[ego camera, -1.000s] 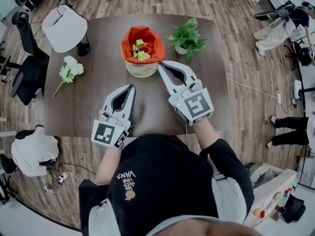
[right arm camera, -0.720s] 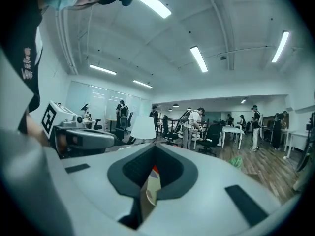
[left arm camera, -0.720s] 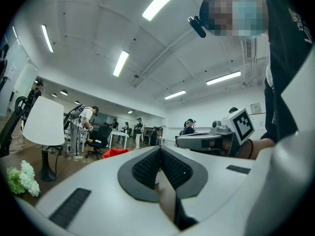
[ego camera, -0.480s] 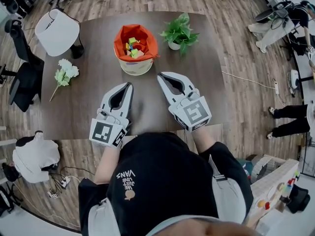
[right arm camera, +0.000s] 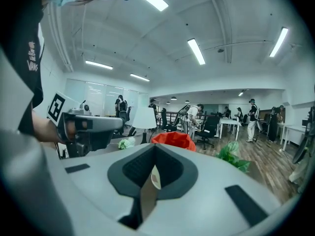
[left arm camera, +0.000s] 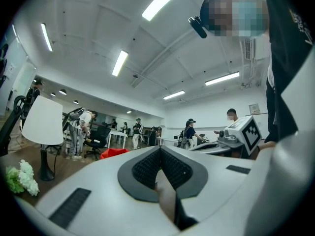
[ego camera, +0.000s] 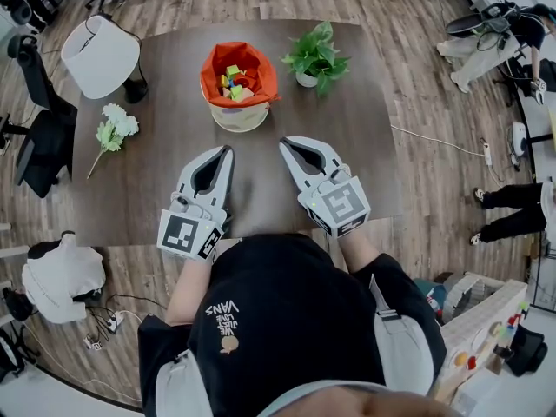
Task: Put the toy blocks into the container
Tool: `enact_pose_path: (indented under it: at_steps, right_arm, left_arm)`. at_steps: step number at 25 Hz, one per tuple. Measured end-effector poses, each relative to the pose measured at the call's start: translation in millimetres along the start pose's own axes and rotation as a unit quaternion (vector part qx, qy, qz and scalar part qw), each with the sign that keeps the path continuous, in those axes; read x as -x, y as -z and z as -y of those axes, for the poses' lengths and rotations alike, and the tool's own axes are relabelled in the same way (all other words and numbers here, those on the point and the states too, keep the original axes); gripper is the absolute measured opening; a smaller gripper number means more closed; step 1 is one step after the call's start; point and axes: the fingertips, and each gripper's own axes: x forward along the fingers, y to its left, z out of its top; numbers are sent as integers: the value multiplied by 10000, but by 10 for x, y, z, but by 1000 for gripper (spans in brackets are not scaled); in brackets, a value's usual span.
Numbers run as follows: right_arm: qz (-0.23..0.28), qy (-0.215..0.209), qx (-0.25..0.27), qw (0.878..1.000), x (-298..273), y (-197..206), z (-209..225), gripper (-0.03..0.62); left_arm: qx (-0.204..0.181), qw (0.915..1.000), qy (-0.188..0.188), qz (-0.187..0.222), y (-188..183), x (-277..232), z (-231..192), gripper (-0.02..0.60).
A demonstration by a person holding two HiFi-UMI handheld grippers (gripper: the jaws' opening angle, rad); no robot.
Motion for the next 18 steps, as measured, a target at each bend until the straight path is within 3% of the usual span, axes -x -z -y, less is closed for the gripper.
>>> enact_pose_path:
  at_steps: [18]
  right_arm:
    - [-73,72,19,9999,-23,60,11,17]
  left_arm:
    - [0,10000,14,14,2,-22,-18,11]
